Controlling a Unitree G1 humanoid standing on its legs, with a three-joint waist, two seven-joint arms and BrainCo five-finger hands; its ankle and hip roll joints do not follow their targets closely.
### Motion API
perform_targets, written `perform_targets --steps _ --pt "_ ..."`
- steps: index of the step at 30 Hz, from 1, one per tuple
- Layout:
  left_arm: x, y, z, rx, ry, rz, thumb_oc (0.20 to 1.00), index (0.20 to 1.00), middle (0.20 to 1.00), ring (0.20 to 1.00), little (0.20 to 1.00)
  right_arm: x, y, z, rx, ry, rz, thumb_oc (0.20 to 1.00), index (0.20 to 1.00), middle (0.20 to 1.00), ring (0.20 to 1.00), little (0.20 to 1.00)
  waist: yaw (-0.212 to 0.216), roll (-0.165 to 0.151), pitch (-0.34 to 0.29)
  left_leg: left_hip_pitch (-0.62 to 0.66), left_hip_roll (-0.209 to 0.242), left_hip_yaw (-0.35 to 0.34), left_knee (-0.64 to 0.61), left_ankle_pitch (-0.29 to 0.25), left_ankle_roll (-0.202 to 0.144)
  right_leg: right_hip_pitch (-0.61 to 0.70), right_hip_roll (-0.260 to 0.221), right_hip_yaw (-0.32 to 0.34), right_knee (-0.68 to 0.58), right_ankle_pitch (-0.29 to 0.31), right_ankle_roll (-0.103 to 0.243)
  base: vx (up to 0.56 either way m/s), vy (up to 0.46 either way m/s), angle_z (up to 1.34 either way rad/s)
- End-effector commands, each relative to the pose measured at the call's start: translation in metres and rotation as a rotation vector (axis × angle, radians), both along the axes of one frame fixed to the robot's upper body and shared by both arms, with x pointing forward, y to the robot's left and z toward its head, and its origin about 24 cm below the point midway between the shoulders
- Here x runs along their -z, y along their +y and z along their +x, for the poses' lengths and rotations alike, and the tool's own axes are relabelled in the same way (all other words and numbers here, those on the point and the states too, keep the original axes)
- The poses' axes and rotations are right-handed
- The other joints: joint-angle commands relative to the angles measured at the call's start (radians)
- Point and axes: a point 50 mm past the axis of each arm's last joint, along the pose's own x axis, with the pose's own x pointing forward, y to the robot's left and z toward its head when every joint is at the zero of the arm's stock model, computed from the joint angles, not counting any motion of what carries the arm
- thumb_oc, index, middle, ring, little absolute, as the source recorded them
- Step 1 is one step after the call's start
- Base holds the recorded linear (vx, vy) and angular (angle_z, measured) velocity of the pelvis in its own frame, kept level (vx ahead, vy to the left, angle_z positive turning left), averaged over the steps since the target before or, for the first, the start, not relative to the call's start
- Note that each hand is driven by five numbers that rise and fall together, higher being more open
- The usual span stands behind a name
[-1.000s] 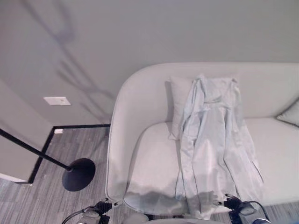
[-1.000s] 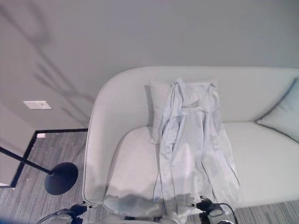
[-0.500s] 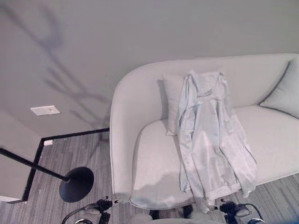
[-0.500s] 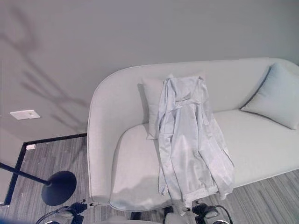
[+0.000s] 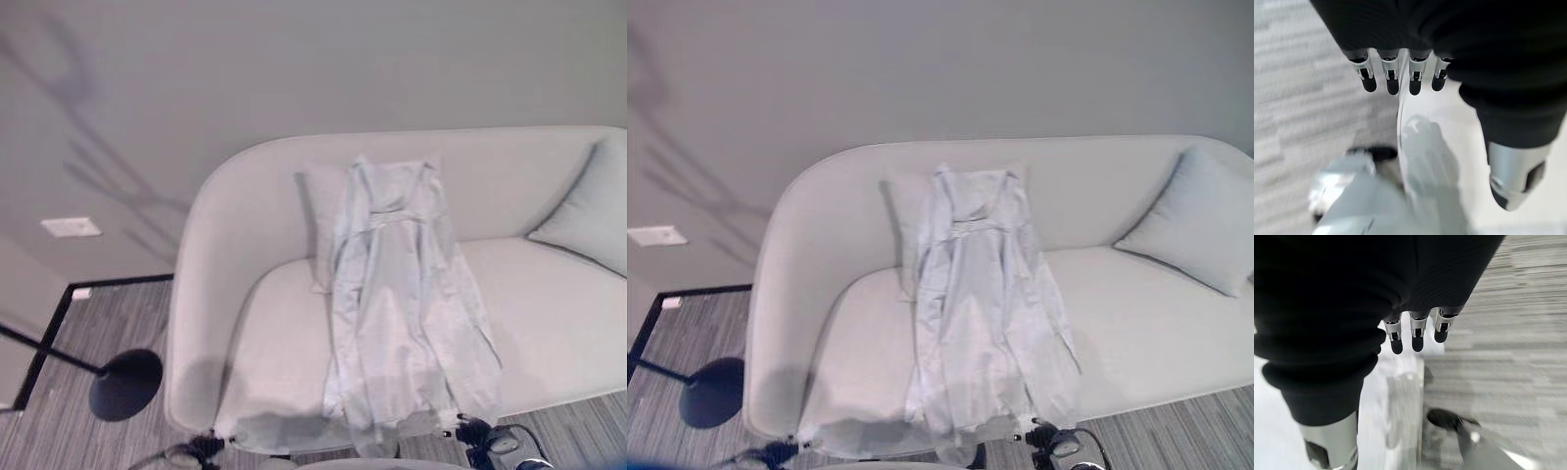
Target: Hang the clothes on the sofa on the clothes rack.
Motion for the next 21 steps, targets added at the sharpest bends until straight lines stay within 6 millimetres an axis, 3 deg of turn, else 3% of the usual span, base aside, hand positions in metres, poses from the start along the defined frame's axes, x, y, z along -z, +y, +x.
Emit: perform_targets --steps 1,4,6,7,9,10,11,12,13,14,16,19,21 --pt "-0.007 -0.013 0.043 0.055 -0.103 -0.028 1.000 1.000 1.000 1.000 1.000 -0.018 -0.037 0.013 0.062 -0.078 -0.093 1.000 1.000 1.000 1.000 1.000 -0.011 0.013 0.080 -0.012 0.056 0.056 -0.002 0.033 0.026 0.061 -0.081 -0.014 0.010 -0.022 0.011 0.05 -0.231 0.44" --pt "-0.008 -0.015 0.046 0.056 -0.110 -0.036 1.000 1.000 1.000 1.000 1.000 -0.019 -0.041 0.013 0.076 -0.078 -0.102 1.000 1.000 1.000 1.000 1.000 -0.009 0.010 0.093 -0.010 0.026 0.056 0.042 0.027 0.017 0.078 -0.073 -0.031 0.010 -0.025 0.004 0.08 -0.243 0.52" --pt "-0.008 -0.013 0.046 0.041 -0.114 -0.034 1.000 1.000 1.000 1.000 1.000 -0.017 -0.035 0.016 0.058 -0.074 -0.092 1.000 1.000 1.000 1.000 1.000 0.023 0.000 0.096 -0.047 -0.098 -0.016 0.066 0.012 0.017 0.084 -0.046 -0.005 0.010 -0.027 -0.012 0.08 -0.256 0.31" --pt "-0.009 -0.011 0.048 0.034 -0.120 -0.032 1.000 1.000 1.000 1.000 1.000 -0.016 -0.033 0.015 0.060 -0.072 -0.085 1.000 1.000 1.000 1.000 1.000 0.045 -0.003 0.085 -0.061 -0.159 0.017 0.028 0.009 0.019 0.082 -0.024 -0.012 0.010 -0.031 -0.011 0.10 -0.248 0.08" --pt "-0.009 -0.012 0.050 0.039 -0.122 -0.036 1.000 1.000 1.000 1.000 1.000 -0.016 -0.034 0.014 0.069 -0.072 -0.087 1.000 1.000 1.000 1.000 1.000 0.046 0.003 0.081 -0.056 -0.180 0.056 -0.005 0.009 0.018 0.085 -0.017 -0.022 0.010 -0.035 -0.006 0.09 -0.093 -0.34" --pt "-0.009 -0.016 0.052 0.041 -0.128 -0.048 1.000 1.000 1.000 1.000 1.000 -0.014 -0.037 0.007 0.101 -0.051 -0.087 1.000 1.000 1.000 1.000 1.000 0.042 0.020 0.066 -0.058 -0.223 0.111 -0.059 -0.005 0.012 0.094 -0.002 -0.043 0.010 -0.041 -0.001 0.08 -0.007 -0.24" --pt "-0.009 -0.016 0.052 0.041 -0.128 -0.048 1.000 1.000 1.000 1.000 1.000 -0.014 -0.037 0.007 0.101 -0.051 -0.087 1.000 1.000 1.000 1.000 1.000 0.042 0.020 0.067 -0.056 -0.223 0.111 -0.059 -0.006 0.012 0.095 -0.002 -0.043 0.010 -0.042 -0.001 0.19 -0.003 0.38" --pt "-0.009 -0.013 0.048 0.040 -0.114 -0.040 1.000 1.000 1.000 1.000 1.000 -0.011 -0.033 0.005 0.090 -0.026 -0.082 1.000 1.000 1.000 1.000 1.000 0.050 0.024 0.057 -0.058 -0.247 0.067 -0.059 -0.029 0.017 0.106 0.008 -0.038 0.010 -0.040 -0.006 0.19 0.033 0.43" --pt "-0.008 -0.012 0.046 0.039 -0.107 -0.030 1.000 1.000 1.000 1.000 1.000 -0.008 -0.027 0.003 0.072 -0.005 -0.073 1.000 1.000 1.000 1.000 1.000 0.060 0.023 0.048 -0.056 -0.252 0.029 -0.059 -0.019 0.019 0.115 0.009 -0.034 0.010 -0.038 -0.013 0.37 0.234 -0.01" --pt "-0.007 -0.006 0.039 0.017 -0.087 -0.008 1.000 1.000 1.000 1.000 1.000 -0.003 -0.015 0.002 0.042 0.019 -0.047 1.000 1.000 1.000 1.000 1.000 0.053 0.001 0.016 -0.043 -0.273 0.028 -0.059 -0.044 0.021 0.142 -0.022 -0.044 0.010 -0.025 -0.018 0.29 0.277 -0.39" --pt "-0.008 -0.005 0.039 0.016 -0.086 -0.003 1.000 1.000 1.000 1.000 1.000 -0.003 -0.013 0.004 0.029 0.019 -0.046 1.000 1.000 1.000 1.000 1.000 0.056 0.001 0.015 -0.037 -0.276 0.030 -0.059 -0.040 0.020 0.152 -0.037 -0.052 0.018 -0.014 -0.017 0.17 0.235 -0.22" --pt "-0.007 -0.004 0.037 0.014 -0.081 0.002 1.000 1.000 1.000 1.000 1.000 -0.003 -0.012 0.005 0.022 0.021 -0.044 1.000 1.000 1.000 1.000 1.000 0.061 0.005 0.017 -0.030 -0.275 0.031 -0.059 -0.032 0.022 0.142 -0.048 -0.054 0.079 -0.014 -0.016 0.08 0.163 -0.02" --pt "-0.008 -0.002 0.036 0.006 -0.079 0.003 1.000 1.000 1.000 1.000 1.000 -0.004 -0.014 0.005 0.017 0.022 -0.048 1.000 1.000 1.000 1.000 1.000 0.064 0.024 0.021 -0.009 -0.265 0.026 -0.059 -0.019 0.024 0.109 -0.056 -0.050 0.212 -0.012 -0.012 0.09 0.185 -0.04"
